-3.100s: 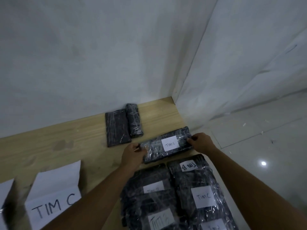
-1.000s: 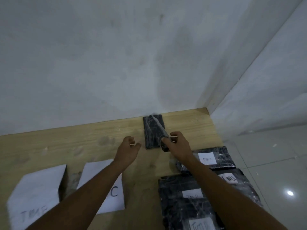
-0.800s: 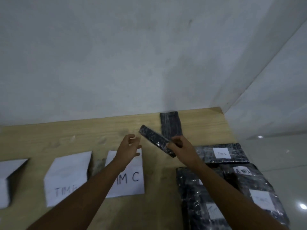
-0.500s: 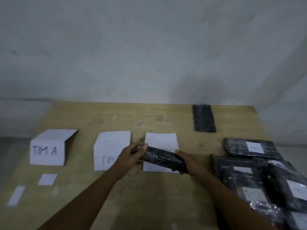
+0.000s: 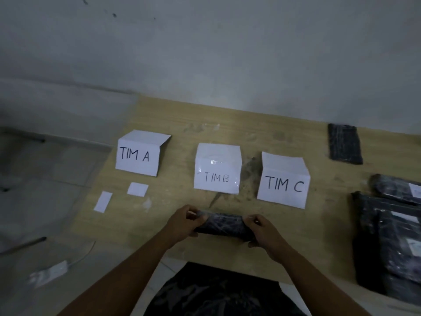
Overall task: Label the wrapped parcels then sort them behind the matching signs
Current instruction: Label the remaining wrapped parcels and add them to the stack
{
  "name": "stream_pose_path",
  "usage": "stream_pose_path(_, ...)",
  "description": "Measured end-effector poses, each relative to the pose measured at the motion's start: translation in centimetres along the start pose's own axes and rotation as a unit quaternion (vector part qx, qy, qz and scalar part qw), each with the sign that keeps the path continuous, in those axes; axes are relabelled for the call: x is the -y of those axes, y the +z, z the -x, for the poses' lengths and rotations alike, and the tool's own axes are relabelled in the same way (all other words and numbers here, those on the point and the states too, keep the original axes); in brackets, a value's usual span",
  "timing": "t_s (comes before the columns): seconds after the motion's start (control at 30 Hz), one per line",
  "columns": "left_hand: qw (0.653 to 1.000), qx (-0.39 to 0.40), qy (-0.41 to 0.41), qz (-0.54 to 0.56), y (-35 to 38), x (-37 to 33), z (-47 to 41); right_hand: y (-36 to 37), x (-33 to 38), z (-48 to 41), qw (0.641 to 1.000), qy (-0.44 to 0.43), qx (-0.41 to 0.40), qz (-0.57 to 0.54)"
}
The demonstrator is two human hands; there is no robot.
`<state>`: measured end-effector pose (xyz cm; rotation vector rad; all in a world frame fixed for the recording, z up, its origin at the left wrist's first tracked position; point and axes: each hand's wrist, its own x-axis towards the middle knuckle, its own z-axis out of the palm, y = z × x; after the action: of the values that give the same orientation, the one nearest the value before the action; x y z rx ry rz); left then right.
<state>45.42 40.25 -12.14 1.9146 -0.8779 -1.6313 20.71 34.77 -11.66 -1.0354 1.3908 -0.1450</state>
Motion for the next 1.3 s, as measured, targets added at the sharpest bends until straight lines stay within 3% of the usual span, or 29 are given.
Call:
stream_pose_path(0.1,1.0,-0.013,-0.019,0.001,-0.7,2.0,0.1,1.6,-1.1,-0.6,0.992,-0.021,-0.01,0.122)
stream_pose_path(0.2,0.994,-0.069,0.015,-0.087,-0.9,3.4,-0.4,2.5,-2.1,-1.2,0.971,-0.05,-0.035,0.232)
stream_pose_path(0.33,0.995,-0.071,0.04,-0.049,-0.7,4.1,-0.7,2.9,-2.4,-1.2,0.971,-0.076,-0.08,0.211)
stream_pose_path(0.43,0.992,-0.095,0.073,0.048,-0.8,3.6,-0.5,2.7,-2.4,-0.7,0.965,-0.164,-0.106,0.177)
stream_pose_path(0.57,0.991,-0.061,0.102,0.064,-0.9,3.5,-0.6,2.5,-4.1,-0.8,0.915,-0.258,-0.077,0.301)
stream_pose_path(0.7,0.99,-0.019,0.137,0.008,-0.7,4.1,-0.9,2.2,-6.0,-1.5,0.882,-0.255,-0.051,0.394)
stream_pose_path(0.83,0.993,-0.057,0.102,0.009,-1.7,4.1,-1.4,2.6,-5.4,-1.3,0.878,-0.236,-0.04,0.415)
stream_pose_path(0.93,0.978,-0.185,0.087,-0.029,-4.1,4.3,-2.2,3.0,-4.9,-1.3,0.882,-0.245,-0.077,0.394)
stream_pose_path(1.1,0.922,-0.355,0.093,-0.128,-9.9,4.7,-3.9,2.9,-4.1,-1.2,0.884,-0.257,-0.111,0.373)
stream_pose_path(1.17,0.913,-0.352,0.071,-0.194,-11.3,4.5,-4.7,2.5,-4.1,-1.0,0.884,-0.258,-0.119,0.371)
stream_pose_path(1.3,0.914,-0.269,-0.027,-0.301,-12.5,4.2,-5.5,2.5,-4.2,-1.5,0.89,-0.247,-0.118,0.364)
